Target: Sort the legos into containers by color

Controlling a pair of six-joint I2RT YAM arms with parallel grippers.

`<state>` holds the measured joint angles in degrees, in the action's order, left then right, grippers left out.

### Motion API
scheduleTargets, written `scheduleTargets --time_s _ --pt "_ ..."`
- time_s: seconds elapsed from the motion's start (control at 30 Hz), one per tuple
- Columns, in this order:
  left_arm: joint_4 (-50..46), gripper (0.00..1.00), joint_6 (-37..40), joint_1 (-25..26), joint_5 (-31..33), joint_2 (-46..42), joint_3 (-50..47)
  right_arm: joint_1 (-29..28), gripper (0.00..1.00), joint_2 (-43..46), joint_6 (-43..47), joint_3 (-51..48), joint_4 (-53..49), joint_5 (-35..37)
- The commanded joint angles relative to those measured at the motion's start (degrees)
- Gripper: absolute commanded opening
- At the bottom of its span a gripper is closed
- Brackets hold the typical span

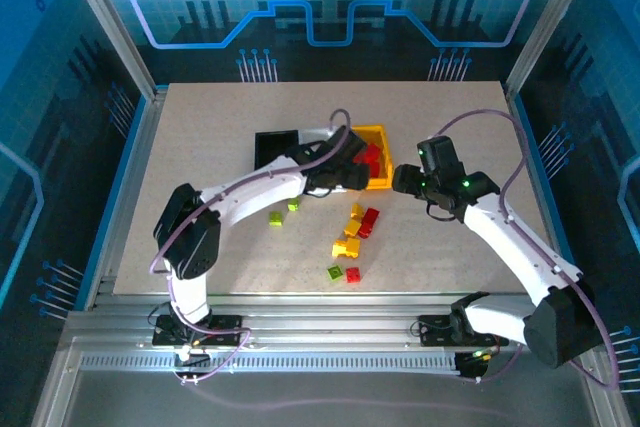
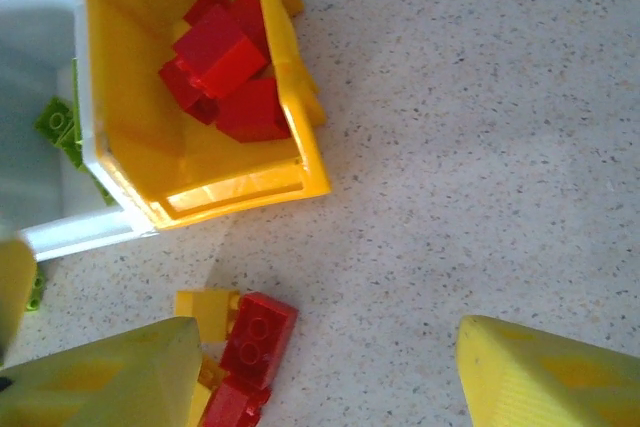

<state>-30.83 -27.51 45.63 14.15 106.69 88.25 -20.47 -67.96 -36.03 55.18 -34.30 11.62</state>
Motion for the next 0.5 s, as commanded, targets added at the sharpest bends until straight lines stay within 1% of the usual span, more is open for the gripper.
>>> scheduleTargets --time_s 0.0,0.1,0.27,0.47 --pt "-3.27 0.71 2.77 2.89 -4.0 1.52 -1.8 1.88 0.69 2.04 -0.62 -1.19 -0.55 -1.25" --pt "-2.78 0.66 2.4 3.44 -4.15 4.76 -1.09 2.75 0.69 3.09 -0.58 -1.4 -0.81 -1.47" --pt "-1.65 0.63 0.92 2.29 -2.77 9.3 0.31 3.81 0.69 4.85 -0.09 -1.35 -1.81 -1.45" --pt "1.62 0.62 -0.12 0.55 -3.68 10.8 -1.92 4.94 0.7 6.45 0.18 -1.98 -2.05 -2.01"
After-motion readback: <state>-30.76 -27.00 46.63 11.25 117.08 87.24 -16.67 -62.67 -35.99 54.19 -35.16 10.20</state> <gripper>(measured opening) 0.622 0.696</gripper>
